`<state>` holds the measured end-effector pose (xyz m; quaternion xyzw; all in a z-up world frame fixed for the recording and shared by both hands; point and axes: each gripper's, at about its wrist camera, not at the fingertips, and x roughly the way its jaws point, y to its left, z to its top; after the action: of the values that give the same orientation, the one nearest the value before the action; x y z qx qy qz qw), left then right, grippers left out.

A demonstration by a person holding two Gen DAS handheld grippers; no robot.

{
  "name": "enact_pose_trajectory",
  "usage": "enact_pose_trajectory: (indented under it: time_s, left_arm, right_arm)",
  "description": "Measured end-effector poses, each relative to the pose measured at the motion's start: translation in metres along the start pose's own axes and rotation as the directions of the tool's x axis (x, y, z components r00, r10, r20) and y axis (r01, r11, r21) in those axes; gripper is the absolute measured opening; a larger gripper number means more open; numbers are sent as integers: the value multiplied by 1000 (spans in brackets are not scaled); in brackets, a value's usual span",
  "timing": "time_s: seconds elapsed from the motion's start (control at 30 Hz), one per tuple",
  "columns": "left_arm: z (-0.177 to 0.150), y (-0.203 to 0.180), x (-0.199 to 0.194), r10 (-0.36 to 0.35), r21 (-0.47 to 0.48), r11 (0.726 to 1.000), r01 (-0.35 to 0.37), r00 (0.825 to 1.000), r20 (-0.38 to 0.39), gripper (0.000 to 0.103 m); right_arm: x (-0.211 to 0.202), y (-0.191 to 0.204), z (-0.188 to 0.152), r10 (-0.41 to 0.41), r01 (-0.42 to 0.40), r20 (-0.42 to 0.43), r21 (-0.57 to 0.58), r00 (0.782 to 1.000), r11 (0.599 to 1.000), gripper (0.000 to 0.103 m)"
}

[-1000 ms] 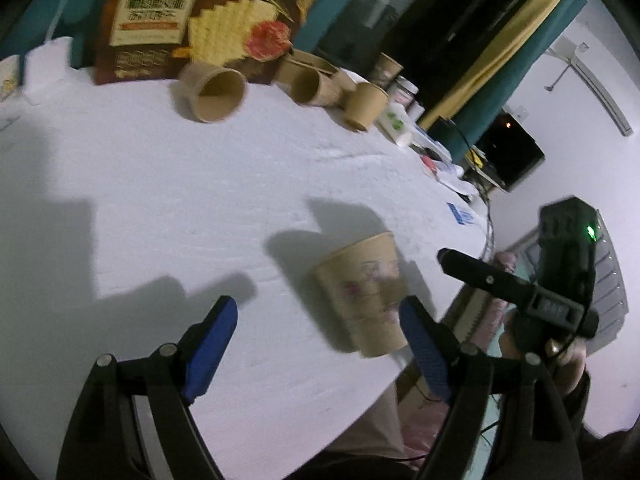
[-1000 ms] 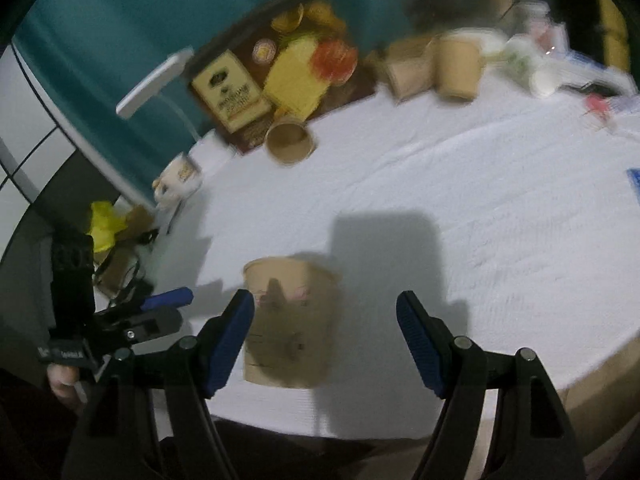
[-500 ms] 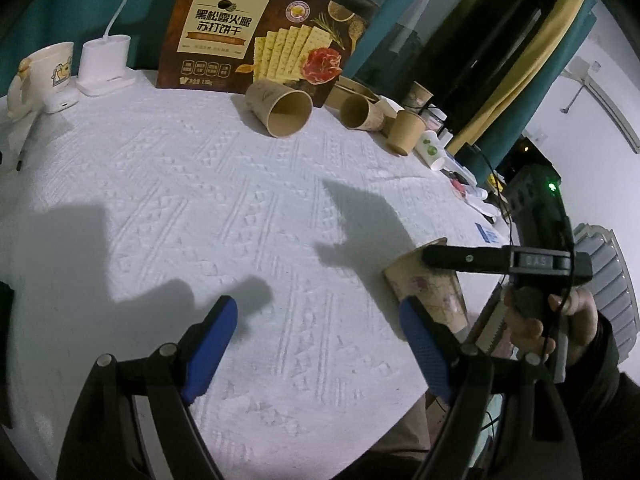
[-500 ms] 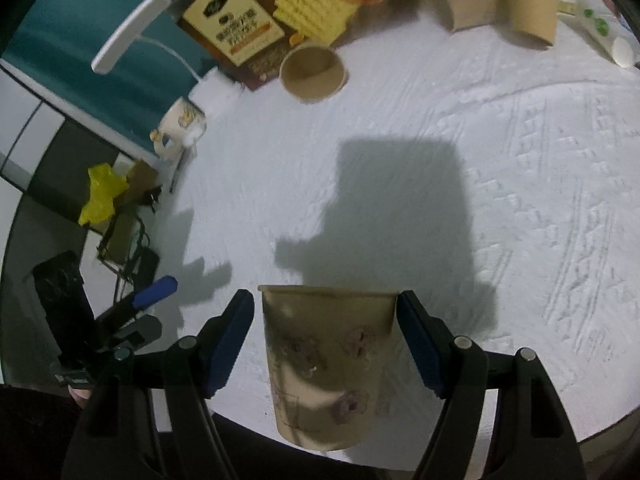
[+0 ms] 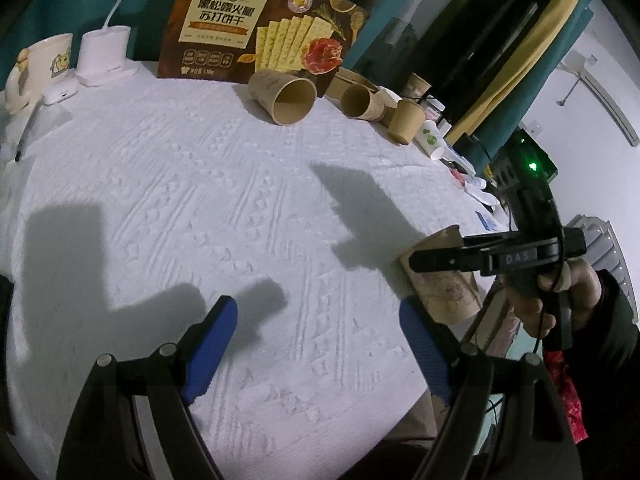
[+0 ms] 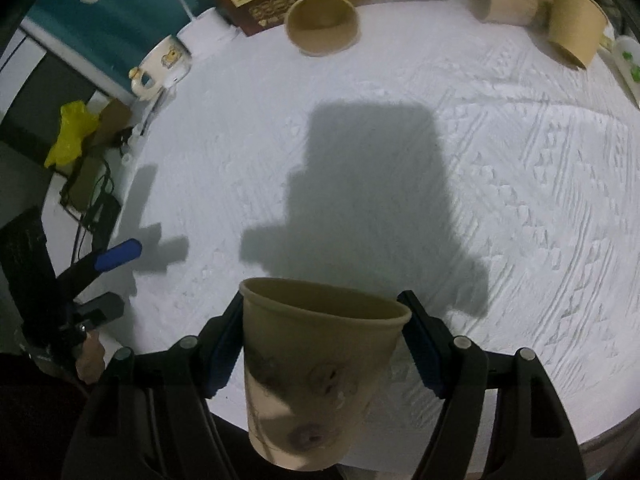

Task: Flip cup upright
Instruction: 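Lift the cup with the left gripper and pass it to the right gripper, then rotate the cup upright with the right gripper and lower it onto the table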

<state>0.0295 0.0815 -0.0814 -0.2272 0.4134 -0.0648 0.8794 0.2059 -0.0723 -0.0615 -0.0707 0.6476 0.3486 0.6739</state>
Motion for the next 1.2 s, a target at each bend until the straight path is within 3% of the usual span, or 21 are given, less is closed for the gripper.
enact_pose_trajectory:
  time_s: [0.13, 0.23, 0.3, 0.37, 0.43, 0.53, 0.67, 0.7, 1.0, 1.1, 1.2]
  left_arm:
    - [-1, 0, 2, -10, 0, 1000, 10, 1000, -6, 83]
    - [-2, -2, 2, -16, 1, 1000, 16, 1000, -5, 83]
    - [-2, -3, 1, -21, 1, 1000, 21, 1000, 2, 83]
    - [-2, -4, 0, -25, -4, 1000, 25, 1000, 14, 83]
    - [-2, -4, -2, -27, -6, 1000, 27, 999, 24, 83]
    - [-1, -4, -5, -17, -6, 1000, 18, 999, 35, 83]
    - [-1, -1, -5, -5, -23, 1000, 6, 999, 43, 83]
    - [0, -1, -4, -3, -26, 1000, 4, 999, 41, 83]
    - [-1, -11, 6, 7, 3, 1000, -7, 1000, 20, 83]
    - [-2, -19, 9, 9, 27, 1000, -10, 1000, 15, 83]
    - [-3, -24, 12, 8, 37, 999, -8, 1000, 3, 83]
  right_arm:
    - [-7, -2, -1, 11, -10, 22, -10, 1000, 1000, 69]
    - [-19, -6, 4, 32, -33, 126, 8, 991, 999, 69]
    - [-28, -7, 6, -21, 23, 231, -6, 973, 1000, 69]
    - [-33, -10, 6, -67, 70, 328, 4, 942, 998, 69]
    - [-37, -12, 2, -125, 128, 431, 21, 893, 992, 69]
    - [-37, -8, -5, -177, 193, 517, 24, 837, 981, 69]
    - [-33, 3, -21, -345, 413, 599, 26, 722, 910, 69]
    - [-32, 6, -24, -354, 430, 613, 26, 706, 902, 69]
    - [-34, 22, -64, -431, 499, 683, 112, 590, 860, 69]
    - [-34, 27, -79, -446, 510, 688, 127, 572, 851, 69]
    - [-32, 30, -88, -449, 511, 684, 129, 574, 850, 69]
